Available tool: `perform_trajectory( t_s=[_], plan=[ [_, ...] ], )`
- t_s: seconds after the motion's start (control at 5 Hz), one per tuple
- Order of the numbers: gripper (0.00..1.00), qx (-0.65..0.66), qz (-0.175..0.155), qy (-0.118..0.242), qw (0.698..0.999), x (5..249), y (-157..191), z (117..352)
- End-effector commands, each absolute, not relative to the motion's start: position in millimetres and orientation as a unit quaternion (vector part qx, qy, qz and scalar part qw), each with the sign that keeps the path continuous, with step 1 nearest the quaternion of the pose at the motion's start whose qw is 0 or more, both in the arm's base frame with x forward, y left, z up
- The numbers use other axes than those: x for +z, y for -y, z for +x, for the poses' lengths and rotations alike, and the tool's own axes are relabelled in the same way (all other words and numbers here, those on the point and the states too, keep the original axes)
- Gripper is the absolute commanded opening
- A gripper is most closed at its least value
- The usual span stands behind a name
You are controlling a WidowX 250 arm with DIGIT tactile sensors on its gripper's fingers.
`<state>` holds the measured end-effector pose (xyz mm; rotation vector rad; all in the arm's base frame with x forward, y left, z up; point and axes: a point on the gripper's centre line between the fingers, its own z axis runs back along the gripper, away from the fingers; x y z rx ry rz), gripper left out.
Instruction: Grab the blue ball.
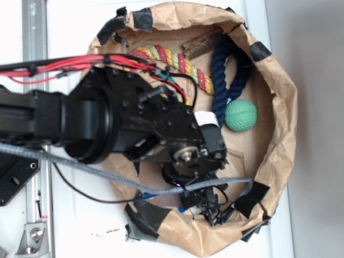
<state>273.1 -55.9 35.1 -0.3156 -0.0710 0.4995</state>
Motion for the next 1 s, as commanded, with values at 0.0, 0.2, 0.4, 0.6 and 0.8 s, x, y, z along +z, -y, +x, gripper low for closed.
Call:
perform_trajectory(
  t_s=[0.0, 0.2, 0.4, 0.6, 0.8],
  plan=[
    [0.00, 0.142, -0.134, 0.136, 0.971, 114, 9, 275],
    [0.00, 0.110, -0.063, 0.163, 0.979, 150, -20, 257],
    [0.00, 0.065, -0.031, 0.156, 0.985, 161, -30, 247],
    [0.00, 0.035, -0.024, 0.127, 0.991, 148, -26, 240],
    [0.00, 0.033, -0.028, 0.116, 0.992, 140, -29, 239]
  ],
)
